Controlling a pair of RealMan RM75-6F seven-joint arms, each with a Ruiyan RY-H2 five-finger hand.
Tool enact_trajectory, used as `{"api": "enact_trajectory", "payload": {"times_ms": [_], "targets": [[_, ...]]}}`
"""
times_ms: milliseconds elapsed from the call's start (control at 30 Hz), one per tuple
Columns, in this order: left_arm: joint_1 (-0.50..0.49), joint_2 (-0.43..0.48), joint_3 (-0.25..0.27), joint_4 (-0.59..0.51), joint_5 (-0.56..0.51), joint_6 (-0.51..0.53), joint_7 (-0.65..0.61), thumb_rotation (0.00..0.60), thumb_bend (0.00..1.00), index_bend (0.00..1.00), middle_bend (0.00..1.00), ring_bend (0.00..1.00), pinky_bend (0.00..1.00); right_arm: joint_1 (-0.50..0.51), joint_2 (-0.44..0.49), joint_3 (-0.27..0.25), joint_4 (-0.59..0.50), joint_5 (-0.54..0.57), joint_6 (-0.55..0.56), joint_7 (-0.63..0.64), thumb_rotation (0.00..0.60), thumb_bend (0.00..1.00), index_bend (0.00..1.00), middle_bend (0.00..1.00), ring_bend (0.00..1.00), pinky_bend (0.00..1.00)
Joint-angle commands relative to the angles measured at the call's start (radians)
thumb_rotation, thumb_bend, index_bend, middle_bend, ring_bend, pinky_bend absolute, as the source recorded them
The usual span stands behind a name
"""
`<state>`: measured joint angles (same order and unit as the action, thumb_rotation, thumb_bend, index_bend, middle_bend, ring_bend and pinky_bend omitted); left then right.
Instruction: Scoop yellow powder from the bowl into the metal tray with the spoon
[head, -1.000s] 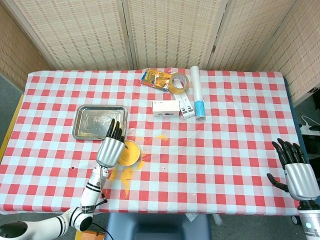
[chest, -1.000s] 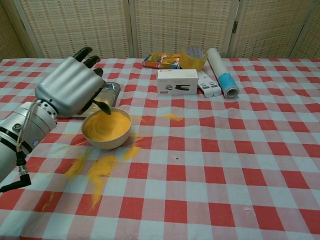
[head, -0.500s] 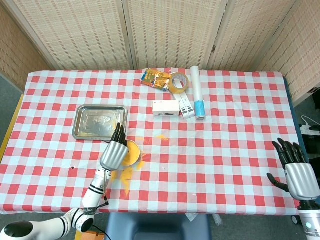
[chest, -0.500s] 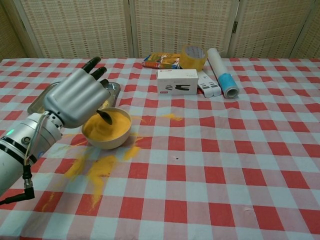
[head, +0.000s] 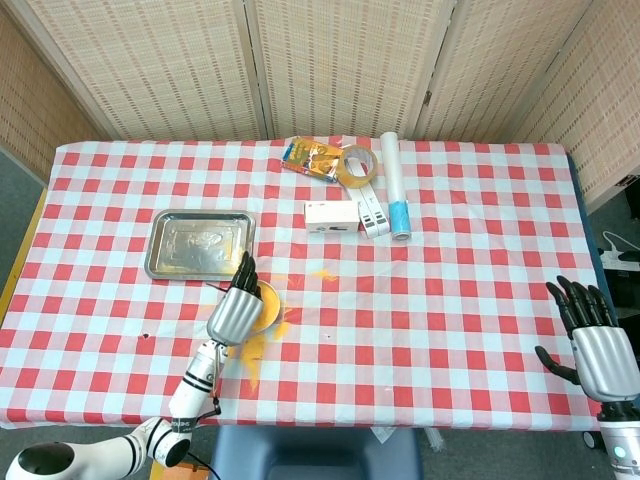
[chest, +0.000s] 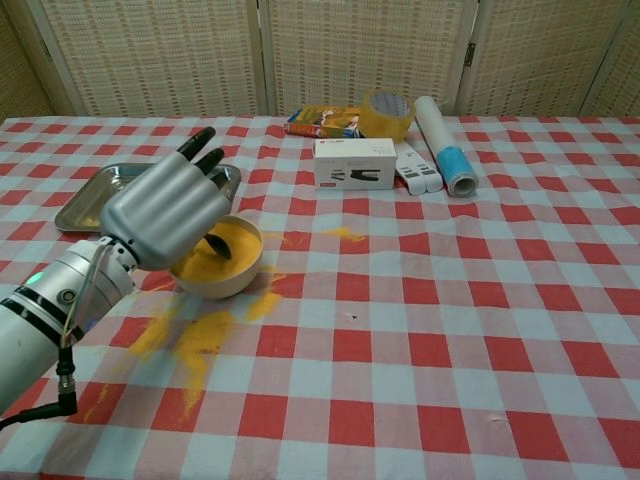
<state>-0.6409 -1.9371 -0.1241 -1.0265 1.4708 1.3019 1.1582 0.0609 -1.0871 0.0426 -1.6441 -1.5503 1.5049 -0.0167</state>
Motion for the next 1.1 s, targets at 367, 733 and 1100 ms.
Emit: {"api": "enact_trajectory", "payload": {"times_ms": [367,733,1100], "targets": [[-0.002,-0.019,0.013,0.038,0.013,-0.002,0.001,0.600,0.56,0.79,0.35,0.12,0.05,0.001,0.000,-0.001,0.000,-0.001,-0.002,0.001,0.600,0.16,0.00,0.00,0.00,0.00],[0.004,-0.017,0.020,0.034,0.027,0.008,-0.002,0.600,0.52,0.45,0.31,0.12,0.05,0.001,0.002,-0.002,-0.002,-0.003,-0.003,0.004,0.600,0.16,0.00,0.00,0.00,0.00],[0.010,-0.004,0.023,0.022,0.038,0.014,-0.021,0.600,0.49,0.22,0.27,0.12,0.05,0.000,0.001,-0.002,-0.002,-0.005,-0.001,0.002,0.600,0.16,0.00,0.00,0.00,0.00]]}}
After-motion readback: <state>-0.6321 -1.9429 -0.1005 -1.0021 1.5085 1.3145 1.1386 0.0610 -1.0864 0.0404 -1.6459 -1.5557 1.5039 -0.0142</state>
